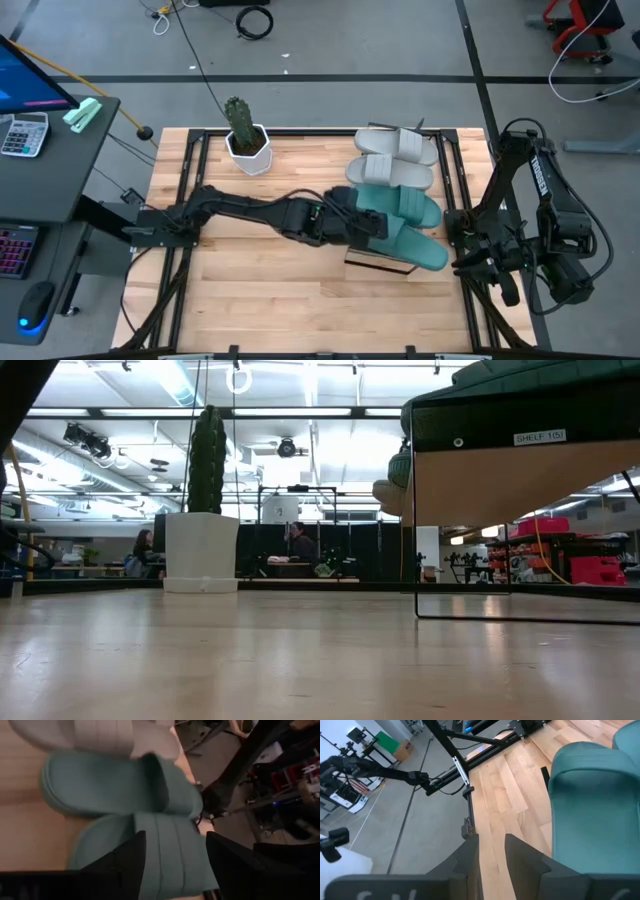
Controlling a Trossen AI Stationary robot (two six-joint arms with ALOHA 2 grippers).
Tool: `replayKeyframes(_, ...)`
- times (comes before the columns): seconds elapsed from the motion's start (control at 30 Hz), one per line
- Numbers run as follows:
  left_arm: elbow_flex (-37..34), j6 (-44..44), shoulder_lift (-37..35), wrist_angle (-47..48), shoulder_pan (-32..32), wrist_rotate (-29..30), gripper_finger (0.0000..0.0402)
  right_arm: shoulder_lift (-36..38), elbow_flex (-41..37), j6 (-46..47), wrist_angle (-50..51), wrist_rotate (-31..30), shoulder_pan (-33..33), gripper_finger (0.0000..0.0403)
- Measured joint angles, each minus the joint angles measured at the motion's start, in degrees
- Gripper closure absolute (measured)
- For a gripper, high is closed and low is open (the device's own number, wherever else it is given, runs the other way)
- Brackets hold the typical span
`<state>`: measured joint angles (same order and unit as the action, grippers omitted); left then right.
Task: Pick and place slides into the shelf
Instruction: Put the green slide on the shelf
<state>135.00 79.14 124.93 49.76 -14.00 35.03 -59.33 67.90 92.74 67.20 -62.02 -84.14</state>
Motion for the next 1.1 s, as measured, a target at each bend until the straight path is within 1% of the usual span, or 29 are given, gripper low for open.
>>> replayKeyframes(0.07,0.0,-0.9,-1.3,1.1,0.5,0.1,0.0193,0.0,0.0,0.0,0.0,0.0,0.0,0.0302)
replayKeyframes(0.2,0.0,-0.9,-3.3,9.3,1.2,-0.2,0.02,0.0,0.0,-0.1,-0.2,0.1,0.0,0.0302)
replayKeyframes(0.27,0.0,0.1,-3.9,14.0,1.7,-2.8,0.0203,0.0,0.0,-0.1,-0.2,0.1,0.0,0.0302)
replayKeyframes(0.37,0.0,-0.3,-4.0,16.5,2.2,-7.9,0.0206,0.0,0.0,-1.1,-1.1,0.1,0.0,0.0302)
replayKeyframes(0.5,0.0,-2.8,-3.9,16.5,2.8,-11.8,0.0206,0.0,0.0,-1.7,-1.6,0.2,0.0,0.0302)
replayKeyframes(0.73,0.0,-11.1,-3.9,17.3,5.2,-21.1,0.0198,0.0,0.0,-1.3,-1.7,0.2,0.0,0.0302)
replayKeyframes(0.93,0.0,-17.0,-3.9,22.0,8.0,-24.3,0.0198,-0.7,0.0,1.2,-2.2,0.0,0.0,0.0302)
replayKeyframes(1.1,0.0,-24.1,-3.9,22.9,9.2,-26.7,0.0203,-2.5,0.0,5.8,-2.2,-3.4,0.9,0.0302)
